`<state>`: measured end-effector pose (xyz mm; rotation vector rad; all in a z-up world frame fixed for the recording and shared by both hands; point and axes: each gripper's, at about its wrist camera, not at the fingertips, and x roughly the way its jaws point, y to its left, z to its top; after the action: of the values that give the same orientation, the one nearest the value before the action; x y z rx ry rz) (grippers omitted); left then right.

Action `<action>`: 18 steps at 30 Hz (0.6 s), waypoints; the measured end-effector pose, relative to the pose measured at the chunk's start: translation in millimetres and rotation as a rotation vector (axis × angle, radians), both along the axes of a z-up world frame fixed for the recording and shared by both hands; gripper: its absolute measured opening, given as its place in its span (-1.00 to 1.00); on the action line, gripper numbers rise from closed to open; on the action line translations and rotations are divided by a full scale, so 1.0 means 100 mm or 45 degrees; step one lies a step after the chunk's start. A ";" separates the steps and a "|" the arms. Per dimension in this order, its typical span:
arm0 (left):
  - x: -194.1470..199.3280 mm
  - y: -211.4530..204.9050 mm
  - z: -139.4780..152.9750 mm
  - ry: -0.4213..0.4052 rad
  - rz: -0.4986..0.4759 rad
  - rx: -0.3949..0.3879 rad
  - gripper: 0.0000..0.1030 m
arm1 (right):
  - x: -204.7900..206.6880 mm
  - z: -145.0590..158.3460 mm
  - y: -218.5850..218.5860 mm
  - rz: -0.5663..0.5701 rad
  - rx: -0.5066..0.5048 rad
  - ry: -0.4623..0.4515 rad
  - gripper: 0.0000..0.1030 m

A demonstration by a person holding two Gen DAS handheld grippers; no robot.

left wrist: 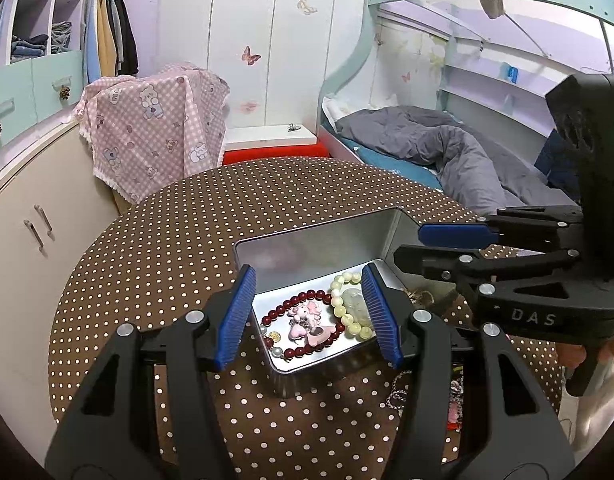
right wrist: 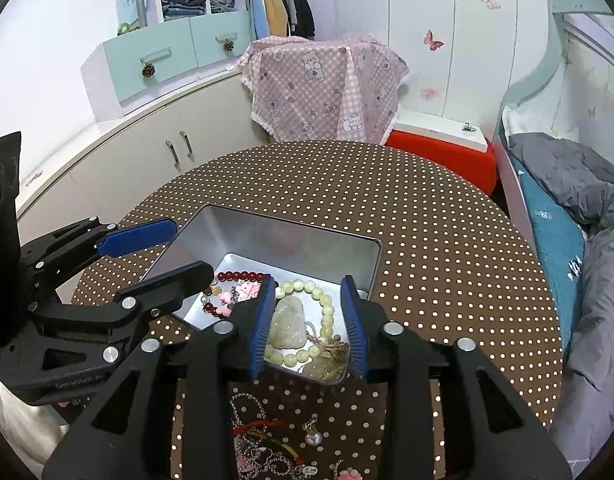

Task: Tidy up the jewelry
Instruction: 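Open the left tool to drop the white charm while the right tool lowers the jade pendant and opens, then withdraw both tools from the box toward the remaining jewelry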

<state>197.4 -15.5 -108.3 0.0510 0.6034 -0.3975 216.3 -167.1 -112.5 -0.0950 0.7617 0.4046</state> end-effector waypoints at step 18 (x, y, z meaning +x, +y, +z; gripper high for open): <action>-0.35 -0.02 0.17 -0.070 0.022 -0.001 0.31 | -0.39 0.18 -0.15 -0.087 -0.011 -0.102 0.39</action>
<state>162.7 -17.2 -91.4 0.0559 0.5492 -0.3787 176.8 -182.5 -94.1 -0.0923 0.6859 0.3305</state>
